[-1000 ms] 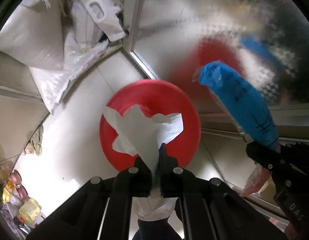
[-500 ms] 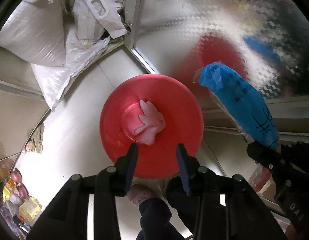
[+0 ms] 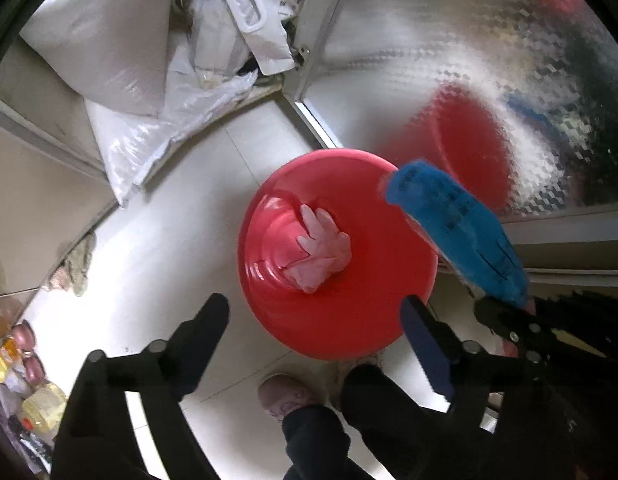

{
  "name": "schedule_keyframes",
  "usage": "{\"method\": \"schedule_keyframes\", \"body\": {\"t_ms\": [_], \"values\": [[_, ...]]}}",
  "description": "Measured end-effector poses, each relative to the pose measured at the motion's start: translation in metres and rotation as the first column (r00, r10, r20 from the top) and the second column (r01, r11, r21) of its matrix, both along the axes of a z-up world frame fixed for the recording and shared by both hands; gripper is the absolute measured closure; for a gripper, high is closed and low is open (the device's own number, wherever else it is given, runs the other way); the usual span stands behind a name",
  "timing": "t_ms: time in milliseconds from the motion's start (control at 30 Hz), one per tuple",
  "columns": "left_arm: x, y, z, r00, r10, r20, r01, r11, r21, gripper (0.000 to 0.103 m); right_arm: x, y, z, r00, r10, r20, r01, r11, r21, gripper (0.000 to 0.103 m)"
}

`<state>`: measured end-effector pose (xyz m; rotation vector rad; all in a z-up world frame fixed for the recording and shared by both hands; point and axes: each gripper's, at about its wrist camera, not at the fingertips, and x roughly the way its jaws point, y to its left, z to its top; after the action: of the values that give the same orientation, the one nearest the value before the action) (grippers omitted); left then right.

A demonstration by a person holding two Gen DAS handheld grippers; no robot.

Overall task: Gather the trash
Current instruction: 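Open the left tool over the red bucket while the right tool releases the bag, then raise both tools back toward the counter trash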

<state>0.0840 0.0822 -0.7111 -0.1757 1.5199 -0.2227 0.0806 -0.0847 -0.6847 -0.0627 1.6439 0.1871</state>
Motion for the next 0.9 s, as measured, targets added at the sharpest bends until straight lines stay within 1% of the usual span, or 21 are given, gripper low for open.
{"method": "schedule_keyframes", "body": {"t_ms": [67, 100, 167, 233, 300, 367, 500, 567, 667, 733, 833, 900], "values": [[-0.003, 0.004, -0.003, 1.000, -0.006, 0.005, 0.006, 1.000, 0.004, 0.012, -0.001, 0.006, -0.002, 0.999, 0.029, 0.025, -0.028, 0.999, -0.025, 0.092], [-0.004, 0.007, -0.005, 1.000, -0.008, 0.013, 0.008, 1.000, 0.026, 0.012, 0.000, 0.010, -0.004, 0.999, 0.042, 0.029, -0.041, 0.999, -0.035, 0.092], [-0.005, 0.012, -0.008, 1.000, -0.008, 0.024, 0.007, 0.999, 0.050, 0.012, 0.002, 0.015, -0.008, 0.999, 0.047, 0.027, -0.046, 0.998, -0.038, 0.092], [-0.006, 0.018, -0.010, 1.000, -0.002, 0.023, 0.000, 0.999, 0.051, 0.011, 0.003, 0.017, -0.009, 0.998, 0.055, 0.026, -0.054, 0.998, -0.045, 0.092], [-0.005, 0.024, -0.008, 0.999, 0.018, 0.032, -0.019, 0.999, 0.047, 0.005, 0.003, 0.022, -0.012, 0.998, 0.062, 0.022, -0.060, 0.996, -0.059, 0.092], [-0.004, 0.031, -0.005, 0.999, 0.023, 0.045, -0.026, 0.998, 0.049, 0.000, 0.002, 0.024, -0.011, 0.997, 0.068, 0.021, -0.067, 0.996, -0.066, 0.086], [-0.002, 0.036, -0.001, 0.998, 0.046, 0.046, -0.050, 0.996, 0.078, 0.000, 0.002, 0.027, -0.006, 0.998, 0.053, 0.020, -0.052, 0.995, -0.085, 0.075], [-0.003, 0.039, 0.004, 0.997, 0.056, 0.046, -0.061, 0.994, 0.093, 0.000, 0.002, 0.029, -0.004, 0.999, 0.050, 0.015, -0.049, 0.994, -0.100, 0.062], [-0.007, 0.044, 0.022, 0.997, 0.062, 0.035, -0.065, 0.994, 0.091, 0.000, 0.001, 0.030, 0.008, 0.998, 0.056, 0.036, -0.051, 0.990, -0.129, 0.050], [-0.010, 0.045, 0.044, 0.998, 0.058, 0.034, -0.061, 0.993, 0.097, 0.000, -0.001, 0.031, 0.024, 0.997, 0.062, 0.054, -0.053, 0.988, -0.143, 0.044], [-0.014, 0.051, 0.077, 0.998, 0.059, 0.035, -0.062, 0.992, 0.109, 0.000, -0.005, 0.032, 0.054, 0.995, 0.071, 0.069, -0.060, 0.987, -0.151, 0.035], [-0.017, 0.054, 0.104, 0.998, 0.058, 0.038, -0.062, 0.992, 0.112, 0.000, -0.007, 0.033, 0.081, 0.994, 0.075, 0.074, -0.064, 0.988, -0.140, 0.033]]}}
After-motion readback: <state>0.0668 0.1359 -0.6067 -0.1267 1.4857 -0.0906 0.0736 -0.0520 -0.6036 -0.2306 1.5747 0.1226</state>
